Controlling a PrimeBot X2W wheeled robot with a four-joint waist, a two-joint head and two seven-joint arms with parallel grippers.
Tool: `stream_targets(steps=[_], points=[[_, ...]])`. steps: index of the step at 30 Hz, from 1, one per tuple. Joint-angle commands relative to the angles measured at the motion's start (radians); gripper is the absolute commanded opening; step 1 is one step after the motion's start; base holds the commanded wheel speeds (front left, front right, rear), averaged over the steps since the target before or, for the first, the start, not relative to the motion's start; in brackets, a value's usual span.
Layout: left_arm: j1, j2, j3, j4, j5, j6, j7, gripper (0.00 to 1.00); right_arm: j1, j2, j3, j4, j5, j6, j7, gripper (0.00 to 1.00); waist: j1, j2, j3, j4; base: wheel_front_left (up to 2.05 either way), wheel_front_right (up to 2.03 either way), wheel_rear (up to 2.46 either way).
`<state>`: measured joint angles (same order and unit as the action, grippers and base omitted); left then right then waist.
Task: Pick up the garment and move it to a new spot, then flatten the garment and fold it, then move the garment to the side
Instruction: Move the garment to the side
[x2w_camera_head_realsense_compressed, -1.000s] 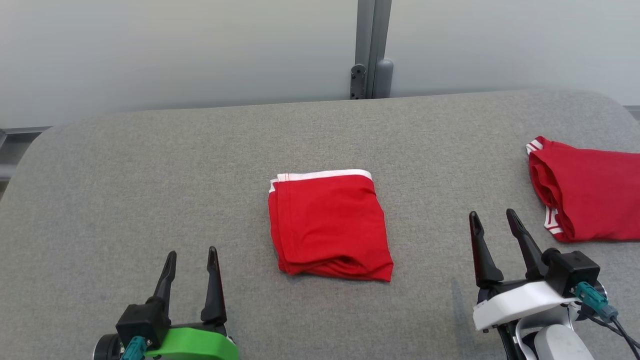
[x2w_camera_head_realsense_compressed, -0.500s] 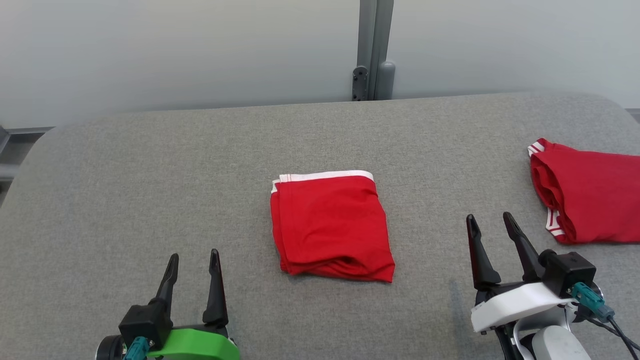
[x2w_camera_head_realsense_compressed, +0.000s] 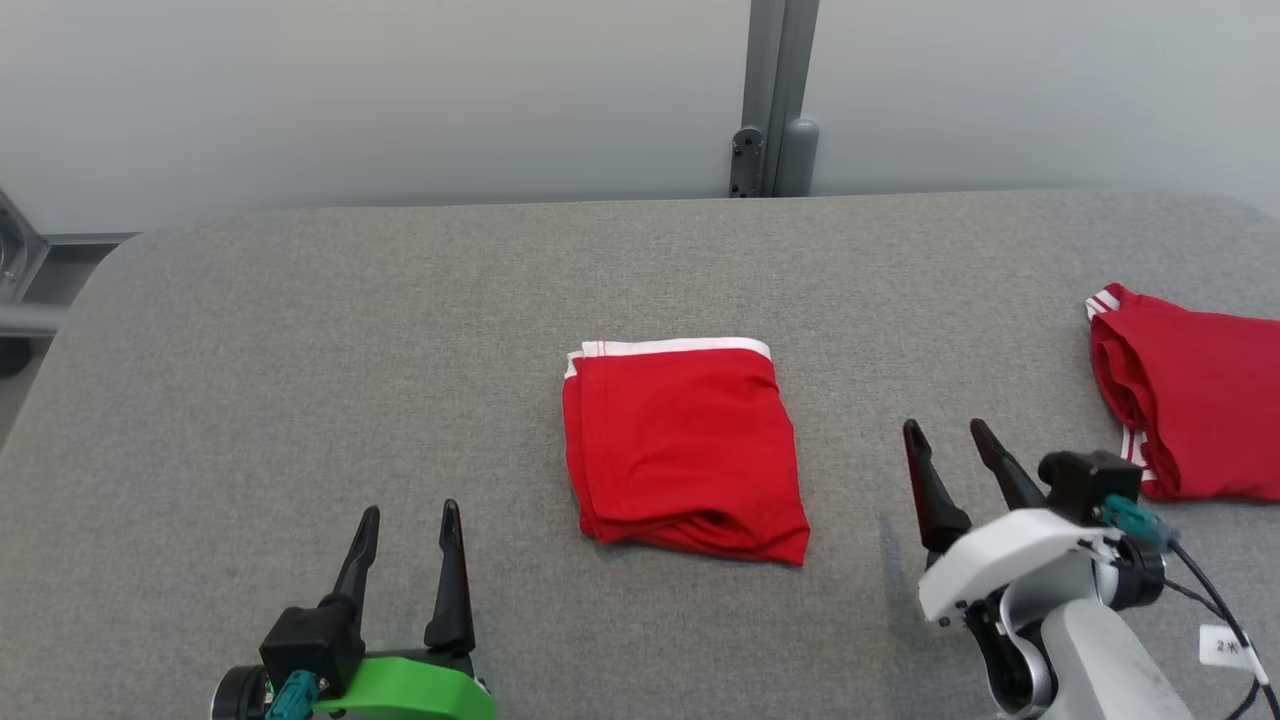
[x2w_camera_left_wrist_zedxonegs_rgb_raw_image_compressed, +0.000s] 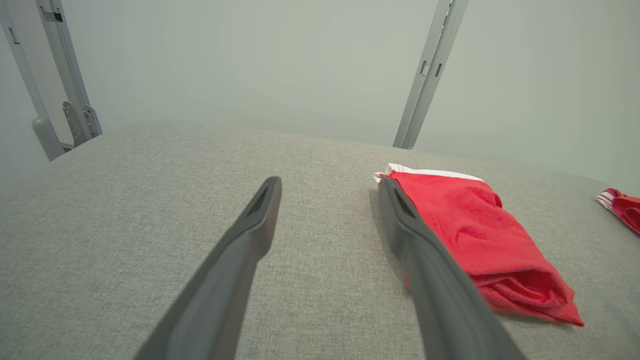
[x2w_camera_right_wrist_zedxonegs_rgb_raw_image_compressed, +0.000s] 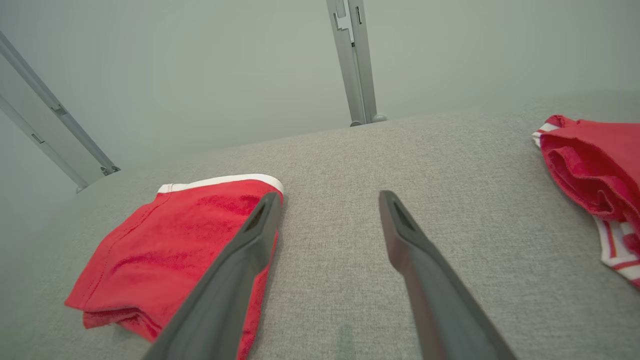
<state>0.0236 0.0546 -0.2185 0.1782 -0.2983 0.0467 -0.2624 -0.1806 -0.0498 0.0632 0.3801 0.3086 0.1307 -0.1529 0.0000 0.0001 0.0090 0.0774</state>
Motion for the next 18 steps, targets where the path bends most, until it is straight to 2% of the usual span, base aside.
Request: stream_targets(steps=[1,5,11,18], points=[[-0.019,0.000,-0.003,0.001,0.001,-0.003,-0.003,1.00,-0.039,-0.002,0.010,0.018,0.009,0.000,0.042,1.00,0.0000,-0.0001,0.008,0.019,0.00,0.00,0.00],[-0.030,-0.002,-0.012,0.001,-0.004,-0.004,-0.003,1.00,-0.124,-0.036,0.062,0.071,0.067,0.000,0.199,1.00,0.0000,-0.0001,0.024,0.055,0.00,0.00,0.00],[-0.051,-0.003,-0.029,0.007,-0.012,-0.005,-0.003,1.00,-0.230,-0.100,0.128,0.173,0.183,0.000,0.375,1.00,0.0000,-0.0001,0.059,0.127,0.00,0.00,0.00],[-0.068,-0.003,-0.045,0.009,-0.030,0.001,-0.003,1.00,-0.315,-0.138,0.168,0.320,0.258,0.000,0.448,1.00,0.0000,-0.0001,0.090,0.197,0.00,0.00,0.00]])
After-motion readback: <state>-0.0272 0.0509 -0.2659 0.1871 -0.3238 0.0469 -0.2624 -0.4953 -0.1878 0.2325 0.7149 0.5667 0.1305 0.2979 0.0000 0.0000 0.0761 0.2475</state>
